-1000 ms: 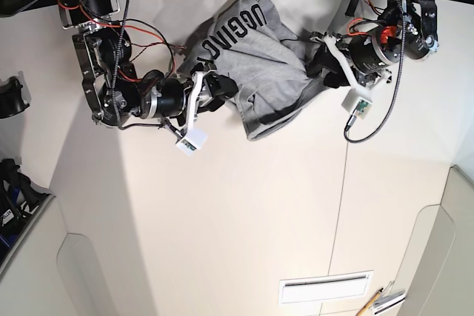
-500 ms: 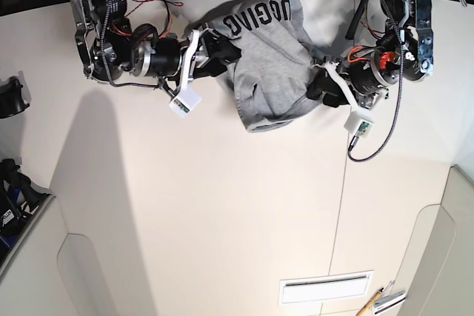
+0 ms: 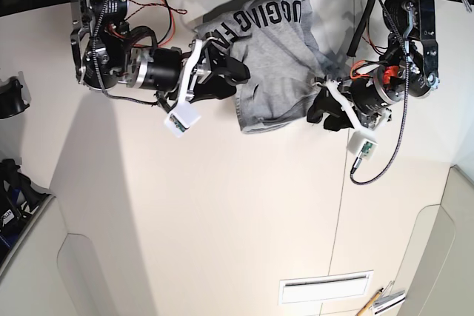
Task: Fold the T-shirt properly
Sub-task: 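Lift and flip the bundle over with both grippers, lettering side up, then lower the bundle flat and smooth its edges with both grippers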
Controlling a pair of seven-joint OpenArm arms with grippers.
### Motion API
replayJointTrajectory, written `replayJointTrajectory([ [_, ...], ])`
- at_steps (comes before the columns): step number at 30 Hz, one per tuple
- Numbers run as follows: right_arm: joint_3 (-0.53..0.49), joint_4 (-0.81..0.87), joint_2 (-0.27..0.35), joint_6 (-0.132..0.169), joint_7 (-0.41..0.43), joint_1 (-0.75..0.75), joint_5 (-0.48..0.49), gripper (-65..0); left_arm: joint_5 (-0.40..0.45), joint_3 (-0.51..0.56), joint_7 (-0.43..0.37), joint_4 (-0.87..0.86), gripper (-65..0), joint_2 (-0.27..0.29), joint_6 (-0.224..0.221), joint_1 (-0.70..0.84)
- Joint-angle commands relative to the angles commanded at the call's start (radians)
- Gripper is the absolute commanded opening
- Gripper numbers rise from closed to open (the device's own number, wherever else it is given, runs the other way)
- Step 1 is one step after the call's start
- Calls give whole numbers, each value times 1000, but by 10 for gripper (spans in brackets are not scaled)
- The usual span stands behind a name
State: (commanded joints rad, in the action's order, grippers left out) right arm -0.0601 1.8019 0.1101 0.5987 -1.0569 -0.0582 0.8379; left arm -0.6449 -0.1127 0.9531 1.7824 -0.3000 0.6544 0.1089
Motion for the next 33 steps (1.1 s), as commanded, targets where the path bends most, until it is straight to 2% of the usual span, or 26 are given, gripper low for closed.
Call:
replayJointTrajectory([
  [5,13,22,0,-1,74,36,-52,-406,-9,0,16,35,-346,0,0,0],
  [7,13,9,0,-1,90,62,-61,-482,-24,0,16,35,-346,0,0,0],
  [10,5,-33,-16,0,95,107,-69,-650,-26,0,28,35,-346,0,0,0],
  [14,-46,-129,-42,0,96,175,-94,-650,-62,-14,75,48,-347,0,0,3],
  [17,-109,-206,-41,0,107,230,-134,-650,-103,-73,83,88,-347,0,0,29],
  [20,-168,-306,-41,0,195,284,-251,-650,-141,-137,83,95,-347,1,16,68],
  [23,-192,-433,-42,0,250,367,-302,-650,-140,-187,84,95,-347,0,19,107],
  [27,-192,-624,-47,0,251,499,-307,-650,-140,-233,84,95,-347,0,19,133],
  [30,-191,-694,-47,-1,241,537,-281,-650,-142,-255,87,95,-347,0,19,143],
  [33,-187,-674,-46,-1,137,536,-204,-650,-182,-288,103,96,-347,0,44,143],
])
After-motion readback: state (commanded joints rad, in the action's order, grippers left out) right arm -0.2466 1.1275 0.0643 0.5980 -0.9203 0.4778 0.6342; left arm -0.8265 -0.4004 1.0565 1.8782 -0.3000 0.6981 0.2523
